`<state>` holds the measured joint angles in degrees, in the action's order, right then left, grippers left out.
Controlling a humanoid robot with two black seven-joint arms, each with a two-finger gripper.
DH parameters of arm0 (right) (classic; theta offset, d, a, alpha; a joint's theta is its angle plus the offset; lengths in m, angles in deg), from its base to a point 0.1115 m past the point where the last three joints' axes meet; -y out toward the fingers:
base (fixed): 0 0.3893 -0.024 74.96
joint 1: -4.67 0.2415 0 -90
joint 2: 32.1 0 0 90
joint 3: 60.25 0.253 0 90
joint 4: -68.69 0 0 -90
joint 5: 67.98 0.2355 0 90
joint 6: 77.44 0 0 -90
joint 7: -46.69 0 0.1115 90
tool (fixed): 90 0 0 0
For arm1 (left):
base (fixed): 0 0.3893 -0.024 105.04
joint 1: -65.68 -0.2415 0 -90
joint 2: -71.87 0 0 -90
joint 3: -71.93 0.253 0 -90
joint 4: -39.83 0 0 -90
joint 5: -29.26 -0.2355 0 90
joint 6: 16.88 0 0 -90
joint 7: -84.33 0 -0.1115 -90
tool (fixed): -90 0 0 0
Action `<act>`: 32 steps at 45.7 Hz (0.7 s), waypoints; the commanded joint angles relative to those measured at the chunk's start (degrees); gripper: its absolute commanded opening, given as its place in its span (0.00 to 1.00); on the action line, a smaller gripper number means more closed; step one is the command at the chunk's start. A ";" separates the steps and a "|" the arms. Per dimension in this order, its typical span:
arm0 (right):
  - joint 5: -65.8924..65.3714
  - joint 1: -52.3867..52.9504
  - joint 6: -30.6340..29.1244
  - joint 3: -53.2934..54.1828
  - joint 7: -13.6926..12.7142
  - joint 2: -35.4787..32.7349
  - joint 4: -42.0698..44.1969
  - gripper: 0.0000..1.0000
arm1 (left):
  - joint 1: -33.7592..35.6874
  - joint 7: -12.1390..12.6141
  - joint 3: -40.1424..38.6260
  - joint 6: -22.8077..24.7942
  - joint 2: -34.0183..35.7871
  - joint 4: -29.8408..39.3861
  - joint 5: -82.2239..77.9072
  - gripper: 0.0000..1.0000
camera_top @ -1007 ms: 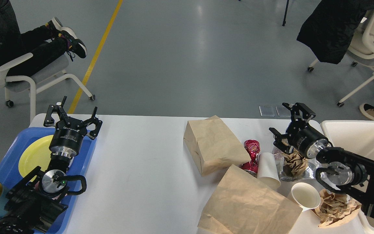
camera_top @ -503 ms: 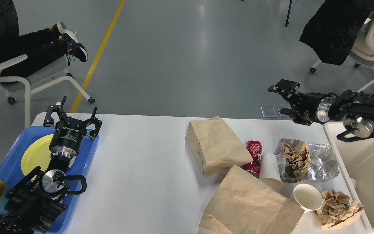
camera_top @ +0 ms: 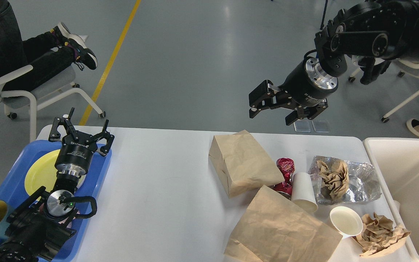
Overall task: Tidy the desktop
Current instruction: 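Move the right gripper over the brown paper bag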
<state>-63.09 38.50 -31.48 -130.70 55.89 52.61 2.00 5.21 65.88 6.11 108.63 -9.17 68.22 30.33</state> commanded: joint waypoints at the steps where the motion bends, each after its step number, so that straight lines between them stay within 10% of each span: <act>1: 0.21 7.02 -0.35 1.02 -8.48 0.19 -7.04 1.00 | 0.00 0.00 0.00 0.00 0.00 0.00 -0.01 0.96; 12: 3.98 21.00 -0.53 4.36 -19.12 -3.84 -19.87 1.00 | 0.00 0.08 0.00 0.00 0.00 0.00 -0.01 0.96; 32: 4.78 20.40 -0.27 5.06 -20.53 -5.70 -22.34 1.00 | 0.00 0.08 0.09 0.09 0.00 0.00 -0.01 0.96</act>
<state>-58.41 59.88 -32.08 -125.80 35.15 46.27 -20.40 5.21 65.97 6.11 108.79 -9.17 68.22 30.31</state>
